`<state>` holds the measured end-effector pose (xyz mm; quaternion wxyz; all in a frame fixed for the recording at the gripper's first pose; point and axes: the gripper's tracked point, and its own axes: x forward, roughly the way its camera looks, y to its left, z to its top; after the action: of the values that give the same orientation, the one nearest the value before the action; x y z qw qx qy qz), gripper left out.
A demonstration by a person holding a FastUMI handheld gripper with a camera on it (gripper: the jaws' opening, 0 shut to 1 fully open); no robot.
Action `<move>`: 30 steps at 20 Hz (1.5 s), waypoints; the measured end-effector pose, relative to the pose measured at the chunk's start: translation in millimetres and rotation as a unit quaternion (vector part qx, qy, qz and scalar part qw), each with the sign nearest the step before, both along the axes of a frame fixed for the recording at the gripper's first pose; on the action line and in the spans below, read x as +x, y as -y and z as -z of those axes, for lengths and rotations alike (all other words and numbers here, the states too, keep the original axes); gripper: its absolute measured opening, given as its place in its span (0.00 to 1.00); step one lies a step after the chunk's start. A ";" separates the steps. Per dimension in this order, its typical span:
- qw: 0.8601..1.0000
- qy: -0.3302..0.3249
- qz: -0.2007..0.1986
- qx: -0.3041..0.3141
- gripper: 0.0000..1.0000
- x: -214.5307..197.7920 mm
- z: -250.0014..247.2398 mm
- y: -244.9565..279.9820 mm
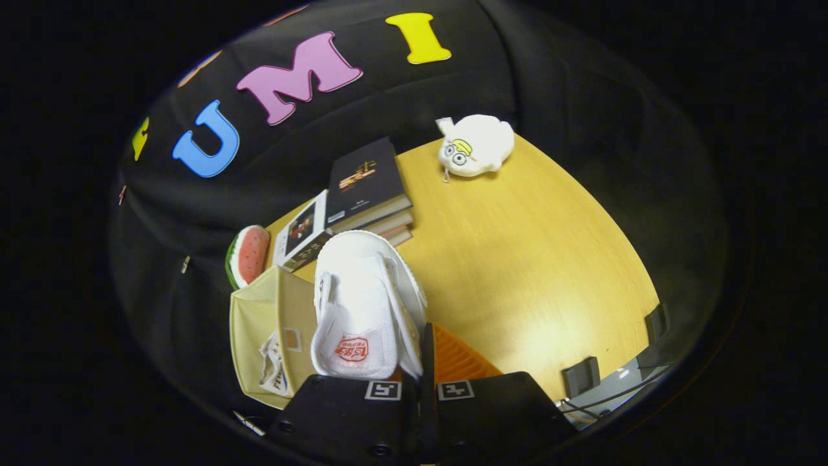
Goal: Open the storage box then place both shoes into the box .Put the left shoe in first, then the right shoe, with the right side of both shoes facing outward in a uniform manner.
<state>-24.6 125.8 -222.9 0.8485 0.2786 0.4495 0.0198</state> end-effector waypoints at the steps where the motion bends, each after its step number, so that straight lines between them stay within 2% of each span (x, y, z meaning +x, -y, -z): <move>1: 1.000 -0.001 -0.006 -0.004 0.06 1.0 -9.1 -12.7; 7: 0.999 -0.013 -0.032 0.002 0.06 8.1 -40.7 -108.9; 12: 0.997 -0.038 -0.049 -0.034 0.06 10.0 -22.8 -167.6; 17: 0.994 -0.074 -0.045 -0.068 0.06 12.7 9.2 -191.0; 22: 0.991 -0.075 -0.037 -0.100 0.07 23.2 23.3 -195.0; 24: 0.992 -0.072 -0.046 -0.092 0.11 25.5 25.3 -206.4; 26: 0.995 -0.055 -0.052 -0.059 0.37 29.1 12.2 -223.2; 28: 0.997 -0.032 -0.057 -0.045 0.84 33.7 -1.3 -231.4; 29: 0.996 -0.023 -0.060 -0.054 1.00 33.8 -5.2 -228.3; 30: 0.996 -0.011 -0.063 -0.064 1.00 35.4 -10.9 -225.7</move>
<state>10.8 351.5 -212.1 0.8566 0.1955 0.4757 0.0412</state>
